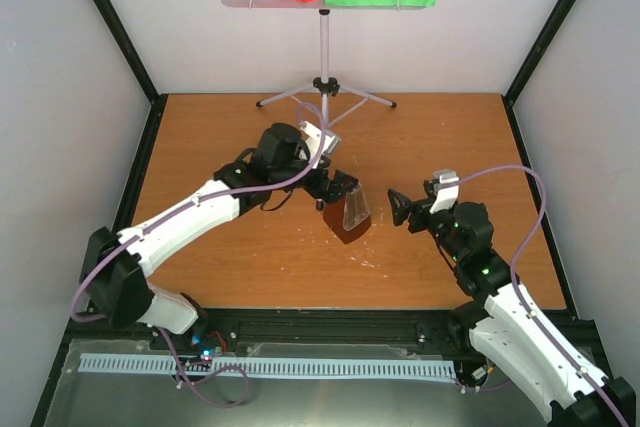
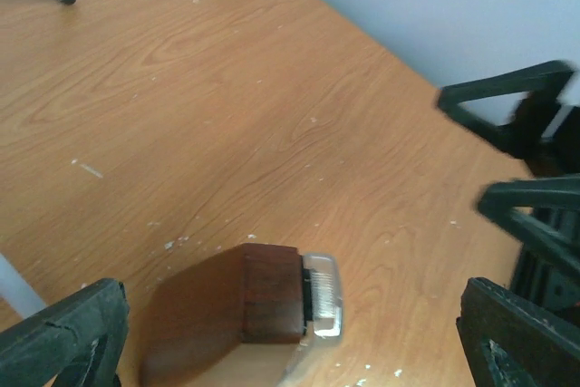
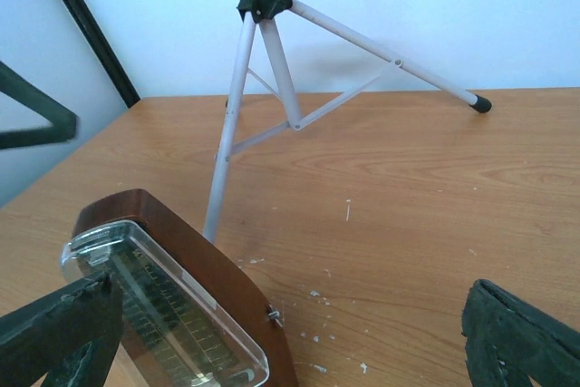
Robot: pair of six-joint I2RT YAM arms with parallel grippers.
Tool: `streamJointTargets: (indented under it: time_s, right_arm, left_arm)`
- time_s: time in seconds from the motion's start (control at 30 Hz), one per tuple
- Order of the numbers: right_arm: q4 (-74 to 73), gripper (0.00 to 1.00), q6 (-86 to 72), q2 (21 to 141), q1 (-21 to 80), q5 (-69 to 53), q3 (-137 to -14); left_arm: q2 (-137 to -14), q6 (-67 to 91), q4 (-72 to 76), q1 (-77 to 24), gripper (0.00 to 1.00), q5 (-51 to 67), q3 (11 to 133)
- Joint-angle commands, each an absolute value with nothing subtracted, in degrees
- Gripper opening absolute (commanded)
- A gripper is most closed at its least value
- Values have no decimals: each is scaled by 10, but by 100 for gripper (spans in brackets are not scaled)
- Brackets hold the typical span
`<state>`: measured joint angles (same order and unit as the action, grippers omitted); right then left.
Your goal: Pack up the instrument practice props
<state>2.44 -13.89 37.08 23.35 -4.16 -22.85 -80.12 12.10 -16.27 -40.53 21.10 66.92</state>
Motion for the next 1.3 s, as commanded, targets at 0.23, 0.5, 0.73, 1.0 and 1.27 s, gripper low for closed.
streamJointTargets:
  time_s: [0.23,0.5,0.73,1.0,1.27]
  right_arm:
    - [-3,100,-148,316,225,-52,-202]
    - [-13,100,-147,305,226,-49,-197]
    - [-26,100,-148,284,226,-40,-192]
    - [-33,100,-148,287,226,-38,-191]
    - [-58,100,-148,289,226,-25,-200]
  left_arm:
    - [-889,91,-188,-465,99,88,718]
    - [-927,69,-185,-490,82,74,731]
    - [-932,74,-195,-495,60,35,731]
    - [-937,87,-213,-514,50,-16,742]
    - [-908,176,-203,-517,83,41,707]
